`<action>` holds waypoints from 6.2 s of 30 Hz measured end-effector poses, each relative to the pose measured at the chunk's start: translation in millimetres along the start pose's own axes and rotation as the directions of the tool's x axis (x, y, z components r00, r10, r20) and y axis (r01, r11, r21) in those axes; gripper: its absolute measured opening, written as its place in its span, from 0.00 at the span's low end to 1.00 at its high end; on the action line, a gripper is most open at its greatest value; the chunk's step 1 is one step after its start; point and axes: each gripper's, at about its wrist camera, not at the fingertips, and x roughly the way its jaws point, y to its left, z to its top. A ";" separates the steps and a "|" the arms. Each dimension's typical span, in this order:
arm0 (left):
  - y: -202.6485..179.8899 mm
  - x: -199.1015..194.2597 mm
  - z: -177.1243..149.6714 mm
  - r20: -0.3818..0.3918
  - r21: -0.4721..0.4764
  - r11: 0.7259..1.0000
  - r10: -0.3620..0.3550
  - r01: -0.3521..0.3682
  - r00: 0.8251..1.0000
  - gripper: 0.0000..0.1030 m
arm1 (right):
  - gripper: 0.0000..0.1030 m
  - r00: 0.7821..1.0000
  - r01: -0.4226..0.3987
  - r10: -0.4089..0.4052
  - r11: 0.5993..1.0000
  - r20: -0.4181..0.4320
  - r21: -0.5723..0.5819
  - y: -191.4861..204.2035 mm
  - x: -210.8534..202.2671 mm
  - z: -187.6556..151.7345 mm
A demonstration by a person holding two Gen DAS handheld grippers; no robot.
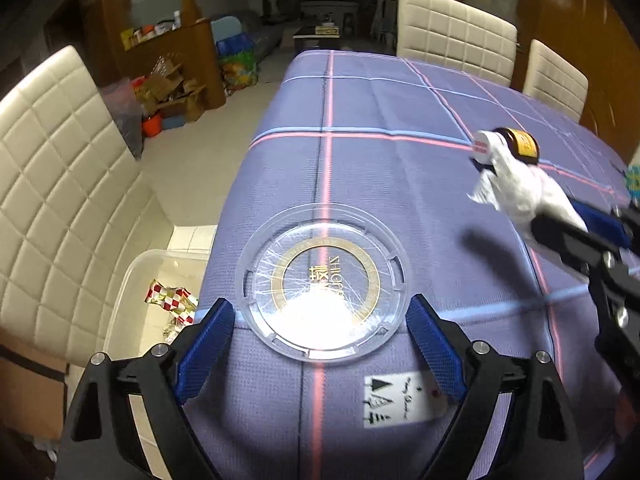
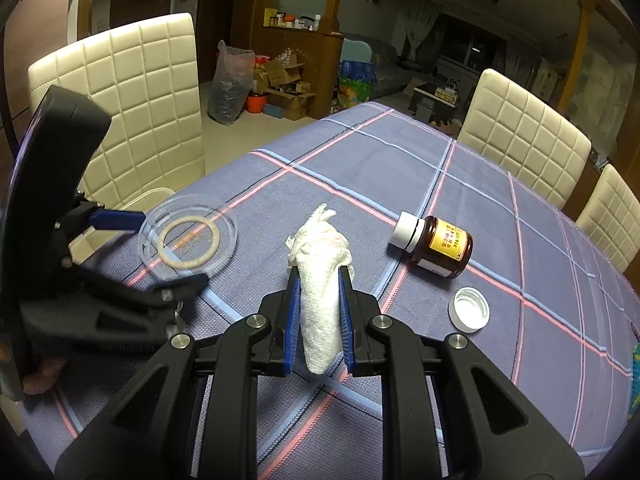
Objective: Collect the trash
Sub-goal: 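Carry the clear lid and tissue with both tools over the clear bin, then open the left tool to drop the clear lid into the bin, then open the right tool to drop the white tissue into the bin, then move both tools back over the table toward the brown jar and white cap, then grasp the brown jar with the left tool while the right tool grasps the white cap, then carry the brown jar and white cap with both tools over the clear bin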
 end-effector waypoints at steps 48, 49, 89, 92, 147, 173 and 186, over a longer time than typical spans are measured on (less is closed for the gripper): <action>120.6 -45.4 -48.8 0.048 -0.126 0.977 0.179 -0.172 0.983 0.34 | 0.18 0.993 -0.118 0.112 0.971 -0.045 -0.206 129.8 23.8 39.0; 121.3 -46.3 -49.6 0.050 -0.128 0.976 0.181 -0.174 0.982 0.34 | 0.18 0.993 -0.119 0.112 0.972 -0.047 -0.204 130.2 24.6 39.4; 146.8 -71.6 -68.3 0.070 -0.176 0.950 0.273 -0.258 0.959 0.65 | 0.73 0.994 -0.106 0.107 0.974 -0.003 -0.201 159.9 23.9 55.4; 129.2 -70.9 -56.9 0.085 -0.153 0.963 0.236 -0.221 0.968 0.65 | 0.73 0.997 -0.078 0.079 0.984 0.003 -0.162 134.2 22.0 51.4; -162.4 48.1 96.0 0.065 0.185 0.981 -0.079 0.065 0.995 0.70 | 0.40 0.968 0.210 -0.137 0.901 -0.210 0.379 -189.5 54.8 -33.3; -72.7 -19.1 28.2 0.183 0.138 0.988 0.041 -0.067 0.982 0.70 | 0.40 0.998 0.004 0.005 0.986 -0.060 0.164 -82.8 19.4 -11.9; 0.3 -67.5 -4.0 0.253 -0.035 0.972 0.235 -0.234 0.939 0.70 | 0.40 0.999 -0.037 0.038 0.998 -0.024 0.060 -18.6 23.1 9.4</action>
